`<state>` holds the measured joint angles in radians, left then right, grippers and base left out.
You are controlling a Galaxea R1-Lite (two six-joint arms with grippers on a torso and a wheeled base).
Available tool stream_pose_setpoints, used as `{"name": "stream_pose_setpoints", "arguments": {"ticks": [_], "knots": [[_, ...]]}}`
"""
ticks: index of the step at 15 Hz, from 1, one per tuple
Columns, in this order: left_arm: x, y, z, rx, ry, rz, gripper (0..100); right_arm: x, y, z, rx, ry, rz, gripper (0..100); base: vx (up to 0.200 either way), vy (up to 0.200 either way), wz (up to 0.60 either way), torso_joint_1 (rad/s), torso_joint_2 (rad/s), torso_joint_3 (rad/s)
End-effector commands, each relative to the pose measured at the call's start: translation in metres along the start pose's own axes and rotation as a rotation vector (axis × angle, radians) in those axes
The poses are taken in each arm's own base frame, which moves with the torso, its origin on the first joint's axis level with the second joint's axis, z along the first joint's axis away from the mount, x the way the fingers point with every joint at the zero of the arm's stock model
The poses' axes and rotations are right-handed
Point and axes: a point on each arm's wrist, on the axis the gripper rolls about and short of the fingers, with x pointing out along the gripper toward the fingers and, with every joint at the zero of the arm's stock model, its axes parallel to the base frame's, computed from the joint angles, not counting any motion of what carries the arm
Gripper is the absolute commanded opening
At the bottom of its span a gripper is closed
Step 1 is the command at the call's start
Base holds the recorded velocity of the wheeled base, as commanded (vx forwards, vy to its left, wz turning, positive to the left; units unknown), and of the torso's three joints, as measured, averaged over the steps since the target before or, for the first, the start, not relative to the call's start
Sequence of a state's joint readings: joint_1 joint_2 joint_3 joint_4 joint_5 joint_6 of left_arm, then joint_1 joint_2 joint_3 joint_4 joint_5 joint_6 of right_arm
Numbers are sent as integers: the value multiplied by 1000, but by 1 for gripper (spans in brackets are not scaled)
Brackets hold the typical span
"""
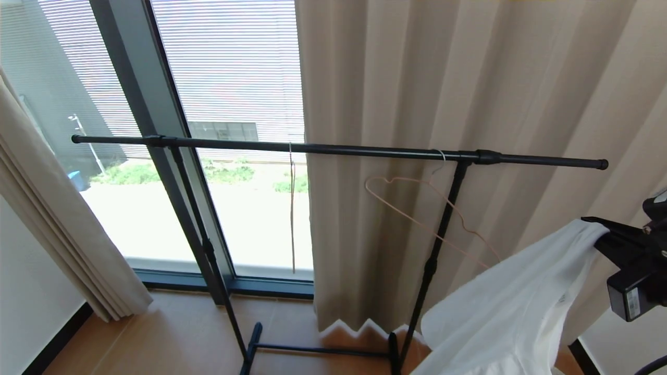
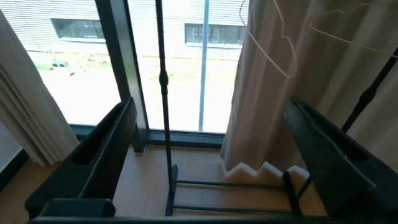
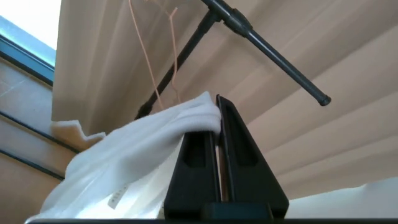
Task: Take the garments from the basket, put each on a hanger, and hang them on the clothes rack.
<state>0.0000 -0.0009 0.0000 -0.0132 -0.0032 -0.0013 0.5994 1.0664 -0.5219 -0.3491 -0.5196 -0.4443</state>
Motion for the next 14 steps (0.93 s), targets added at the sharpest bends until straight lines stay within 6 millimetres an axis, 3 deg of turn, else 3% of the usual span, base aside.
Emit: {"name": "stream_pose_setpoints", "arguments": {"ticks": [1, 7, 14], "knots": [[0, 0, 0, 0, 0, 0, 100, 0, 0, -1, -2, 2, 1, 0, 0, 0, 0, 0, 0, 0], [0, 0, 0, 0, 0, -1, 100, -7, -2, -5, -42, -10, 2, 0, 0, 0, 0, 0, 0, 0], [0, 0, 0, 0, 0, 2, 100, -7, 8, -19, -83, -18, 120, 0, 0, 0, 0, 0, 0, 0]]}}
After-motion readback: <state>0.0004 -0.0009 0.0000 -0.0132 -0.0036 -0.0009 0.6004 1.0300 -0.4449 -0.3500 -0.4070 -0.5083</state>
